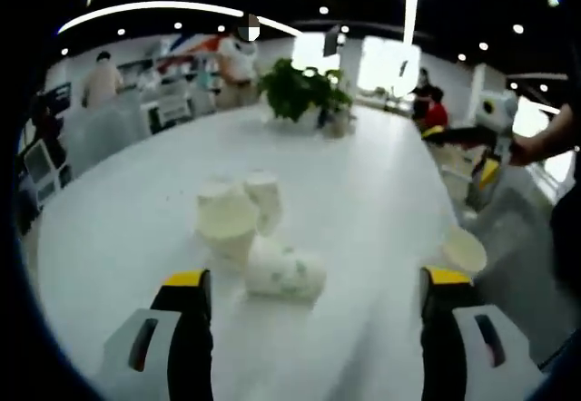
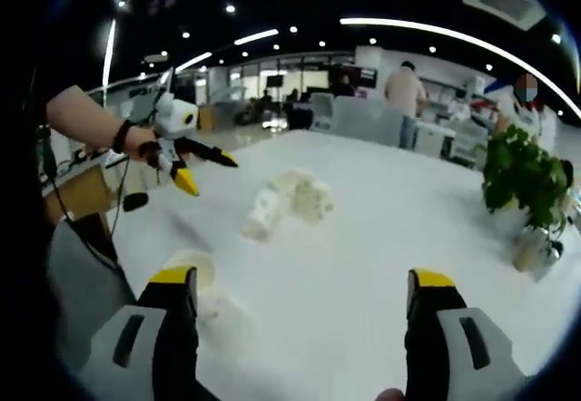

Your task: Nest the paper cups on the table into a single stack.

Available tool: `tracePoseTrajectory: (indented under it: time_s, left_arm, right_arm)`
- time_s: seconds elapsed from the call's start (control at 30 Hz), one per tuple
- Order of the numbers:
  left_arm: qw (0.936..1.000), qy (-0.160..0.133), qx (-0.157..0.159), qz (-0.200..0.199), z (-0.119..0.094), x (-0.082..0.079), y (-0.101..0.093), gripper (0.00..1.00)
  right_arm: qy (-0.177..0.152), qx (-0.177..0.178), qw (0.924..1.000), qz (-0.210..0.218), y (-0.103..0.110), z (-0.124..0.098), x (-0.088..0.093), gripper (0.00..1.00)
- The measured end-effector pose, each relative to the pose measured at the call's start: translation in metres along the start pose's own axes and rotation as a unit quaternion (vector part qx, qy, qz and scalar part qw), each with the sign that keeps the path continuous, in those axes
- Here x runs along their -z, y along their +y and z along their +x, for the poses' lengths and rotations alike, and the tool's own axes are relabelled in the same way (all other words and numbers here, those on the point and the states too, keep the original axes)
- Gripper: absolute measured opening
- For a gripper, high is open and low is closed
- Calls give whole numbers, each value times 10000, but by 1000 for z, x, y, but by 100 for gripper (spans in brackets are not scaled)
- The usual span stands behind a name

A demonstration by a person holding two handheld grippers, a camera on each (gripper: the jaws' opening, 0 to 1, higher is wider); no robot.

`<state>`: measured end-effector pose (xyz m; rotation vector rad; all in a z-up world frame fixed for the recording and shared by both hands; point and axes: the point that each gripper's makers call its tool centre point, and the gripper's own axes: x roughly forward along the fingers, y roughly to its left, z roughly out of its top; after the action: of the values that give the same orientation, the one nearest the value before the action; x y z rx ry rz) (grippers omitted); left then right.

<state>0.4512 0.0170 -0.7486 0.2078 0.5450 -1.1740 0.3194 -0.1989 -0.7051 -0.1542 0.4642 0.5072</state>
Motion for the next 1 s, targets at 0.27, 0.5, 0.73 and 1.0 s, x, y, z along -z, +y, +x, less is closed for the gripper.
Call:
tracePoseTrajectory:
  time_s: [0.27, 0.5, 0.73, 1.0]
  left_arm:
    - [9995, 213, 233, -80, 20, 17, 8, 94]
    - [9982, 291, 487, -189, 34, 18, 3, 94]
    - [9971, 330, 668, -146, 44, 17, -2, 93]
    - [9949, 355, 898, -283, 51, 19, -9, 87]
  right_arm:
    - [89, 143, 9998, 108, -6, -3, 7, 94]
    - [159, 300, 9993, 186, -12, -10, 13, 93]
    - [234, 455, 9983, 283, -17, -19, 22, 93]
    - [264, 512, 9977, 354, -16, -21, 28, 93]
